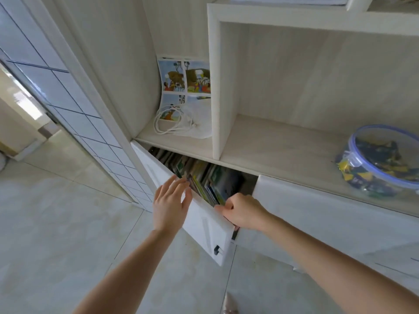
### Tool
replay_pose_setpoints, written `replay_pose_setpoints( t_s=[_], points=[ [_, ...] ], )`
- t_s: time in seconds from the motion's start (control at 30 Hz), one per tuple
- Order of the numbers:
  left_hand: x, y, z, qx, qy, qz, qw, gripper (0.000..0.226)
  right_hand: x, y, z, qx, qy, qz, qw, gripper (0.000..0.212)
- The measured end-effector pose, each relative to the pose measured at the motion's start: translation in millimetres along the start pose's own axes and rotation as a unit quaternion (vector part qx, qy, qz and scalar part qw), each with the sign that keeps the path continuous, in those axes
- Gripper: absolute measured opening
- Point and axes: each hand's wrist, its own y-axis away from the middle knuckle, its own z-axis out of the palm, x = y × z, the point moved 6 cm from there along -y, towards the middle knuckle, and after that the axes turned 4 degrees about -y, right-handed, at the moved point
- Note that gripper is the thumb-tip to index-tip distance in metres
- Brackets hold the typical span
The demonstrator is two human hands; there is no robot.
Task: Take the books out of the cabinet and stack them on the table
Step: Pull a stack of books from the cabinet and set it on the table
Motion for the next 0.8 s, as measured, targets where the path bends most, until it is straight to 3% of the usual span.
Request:
replay_pose_setpoints(
  t_s=[0.1,0.23,0.33,0.37,0.47,0.53,0.7,0.8],
  points=[
    [-18,8,-15,0.038,0.049,-0.013,0.998,0.037,-12,6,39,-0.081,-0.077,0.017,0.994,0.045],
    [-44,18,-21,0.023,0.136,-0.035,0.99,0.015,-35,5,79,-0.166,-0.132,0.054,0.976,0.042],
    [-70,26,-23,-0.05,0.217,-0.133,0.966,0.05,-46,8,105,-0.206,-0.164,0.089,0.961,0.04],
    [-80,29,-20,-0.094,0.263,-0.179,0.943,0.059,-50,9,114,-0.217,-0.18,0.1,0.954,0.039],
    [-107,41,-9,-0.224,0.435,-0.31,0.815,0.08,-60,18,140,-0.24,-0.248,0.14,0.928,0.052],
    [-125,46,-11,-0.267,0.463,-0.327,0.779,0.086,-71,21,154,-0.242,-0.267,0.152,0.92,0.053],
    [-163,43,-29,-0.307,0.444,-0.302,0.786,0.078,-112,21,194,-0.3,-0.32,0.177,0.881,0.076],
    [-179,40,-43,-0.316,0.427,-0.289,0.797,0.067,-147,15,223,-0.297,-0.392,0.174,0.853,0.091]
  ],
)
